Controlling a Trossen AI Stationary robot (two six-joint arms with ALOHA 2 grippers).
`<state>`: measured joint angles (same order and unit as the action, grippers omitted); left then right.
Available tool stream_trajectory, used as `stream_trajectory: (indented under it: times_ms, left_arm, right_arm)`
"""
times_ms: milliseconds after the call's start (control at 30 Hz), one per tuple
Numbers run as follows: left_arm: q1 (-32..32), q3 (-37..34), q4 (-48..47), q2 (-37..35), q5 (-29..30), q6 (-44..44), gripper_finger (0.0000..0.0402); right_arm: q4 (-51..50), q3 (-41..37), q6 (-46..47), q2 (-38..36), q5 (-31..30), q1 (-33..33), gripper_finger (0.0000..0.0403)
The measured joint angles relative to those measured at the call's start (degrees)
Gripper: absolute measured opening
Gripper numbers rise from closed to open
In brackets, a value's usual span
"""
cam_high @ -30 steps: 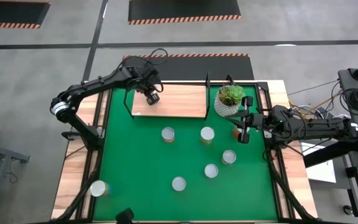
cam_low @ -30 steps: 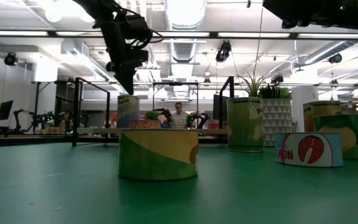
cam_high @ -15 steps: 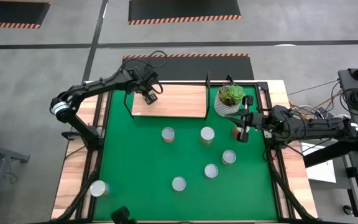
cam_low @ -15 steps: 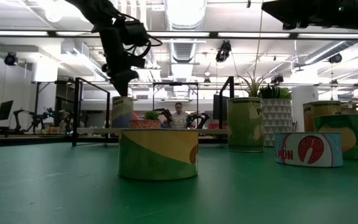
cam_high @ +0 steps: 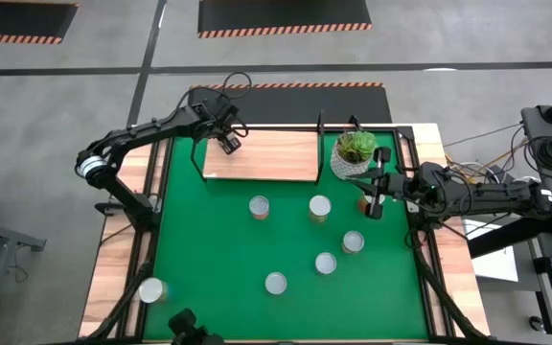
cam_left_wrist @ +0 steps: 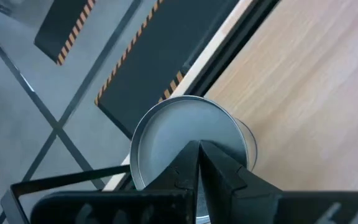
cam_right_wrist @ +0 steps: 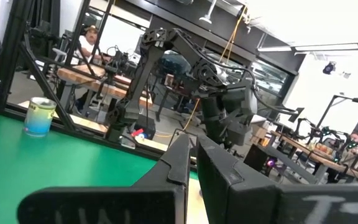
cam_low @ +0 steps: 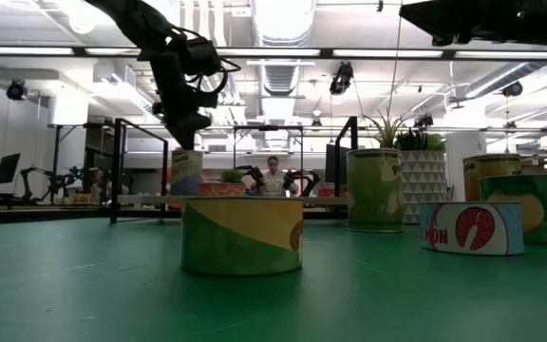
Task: Pick and place cans onto a shelf
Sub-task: Put the canned peas on the shelf, then put the canned pears on the shelf
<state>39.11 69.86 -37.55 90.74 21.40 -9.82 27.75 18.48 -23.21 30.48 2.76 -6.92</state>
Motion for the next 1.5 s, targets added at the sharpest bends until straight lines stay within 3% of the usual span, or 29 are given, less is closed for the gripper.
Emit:
stream_trajectory:
  times_ms: [833, 1067, 1300, 1500]
  left_arm:
    - [0.55, 0.37, 1.41, 0.13, 0.64, 0.28, 0.0]
    - [-0.75, 0.35, 1.39, -3.88, 0.64, 1.94, 0.0]
    - [-7.52, -1.19, 1.61, -13.46, -1.02, 7.82, 0.0]
    - [-17.59, -8.29, 2.98, -21.28, -1.39, 14.36, 0.0]
  right_arm:
    - [0.0, 0.0, 0.03, -0.02, 0.0, 0.0, 0.0018]
    - [0.02, 0.0, -0.26, -0.02, 0.0, 0.0, 0.0018]
    - [0.02, 0.0, 0.21, 0.0, 0.0, 0.02, 0.0018]
    - [-0.02, 0.0, 0.89, 0.0, 0.02, 0.02, 0.0018]
